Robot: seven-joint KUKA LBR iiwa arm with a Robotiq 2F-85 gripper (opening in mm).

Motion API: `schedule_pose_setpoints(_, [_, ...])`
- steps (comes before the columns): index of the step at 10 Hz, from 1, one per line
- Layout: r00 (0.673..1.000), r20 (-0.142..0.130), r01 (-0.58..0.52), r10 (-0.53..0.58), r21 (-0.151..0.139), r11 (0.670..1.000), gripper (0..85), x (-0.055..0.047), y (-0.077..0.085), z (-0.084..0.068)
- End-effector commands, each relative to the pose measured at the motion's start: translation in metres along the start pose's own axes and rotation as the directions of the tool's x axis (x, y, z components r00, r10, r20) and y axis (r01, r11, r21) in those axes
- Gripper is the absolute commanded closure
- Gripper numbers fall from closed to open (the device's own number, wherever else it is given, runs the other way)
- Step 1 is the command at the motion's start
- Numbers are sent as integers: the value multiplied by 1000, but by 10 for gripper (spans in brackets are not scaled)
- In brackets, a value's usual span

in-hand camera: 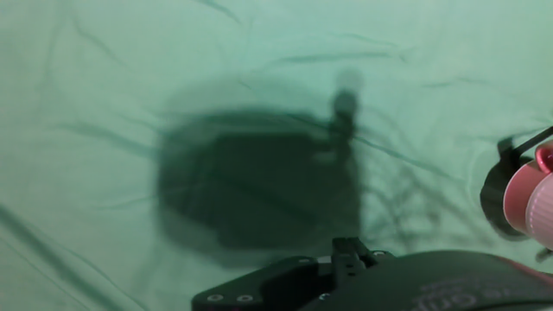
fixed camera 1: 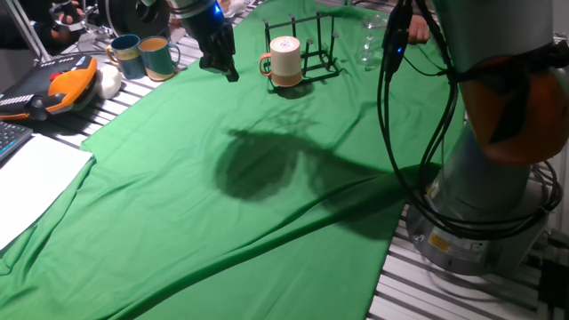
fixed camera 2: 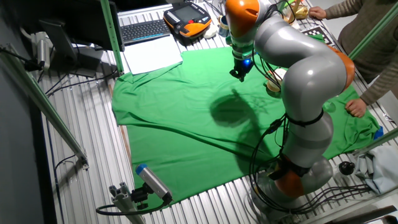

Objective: Take the cup off the cup rack

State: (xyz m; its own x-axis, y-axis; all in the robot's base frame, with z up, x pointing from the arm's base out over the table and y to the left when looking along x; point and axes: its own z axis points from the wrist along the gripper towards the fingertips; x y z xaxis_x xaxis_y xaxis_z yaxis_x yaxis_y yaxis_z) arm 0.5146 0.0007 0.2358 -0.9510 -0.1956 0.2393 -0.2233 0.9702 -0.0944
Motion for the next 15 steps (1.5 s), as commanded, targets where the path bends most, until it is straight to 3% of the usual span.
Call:
schedule_pose_setpoints(1, [1000,0,0,0,1,1000,850,0,0,0])
schedule_pose_setpoints(2, [993,119,27,-29,18,999,850,0,0,0])
schedule_pose_setpoints(3, [996,79,31,-31,1,1000,850,0,0,0])
schedule_pose_setpoints(4, [998,69,10,-8,-17,1000,850,0,0,0])
schedule_pose_setpoints(5, [996,74,-56,57,-22,998,850,0,0,0])
schedule_pose_setpoints(7, [988,100,-125,121,33,992,850,0,0,0])
schedule_pose_setpoints(8, [987,113,-109,112,-31,994,850,0,0,0])
schedule_pose_setpoints(9, [991,107,-76,74,16,997,850,0,0,0])
schedule_pose_setpoints(10, [995,87,-57,56,7,998,850,0,0,0])
schedule_pose_setpoints(12, [993,119,25,-24,-8,1000,510,0,0,0])
schedule_pose_setpoints(15, [991,107,77,-77,-1,997,510,-6,-55,5])
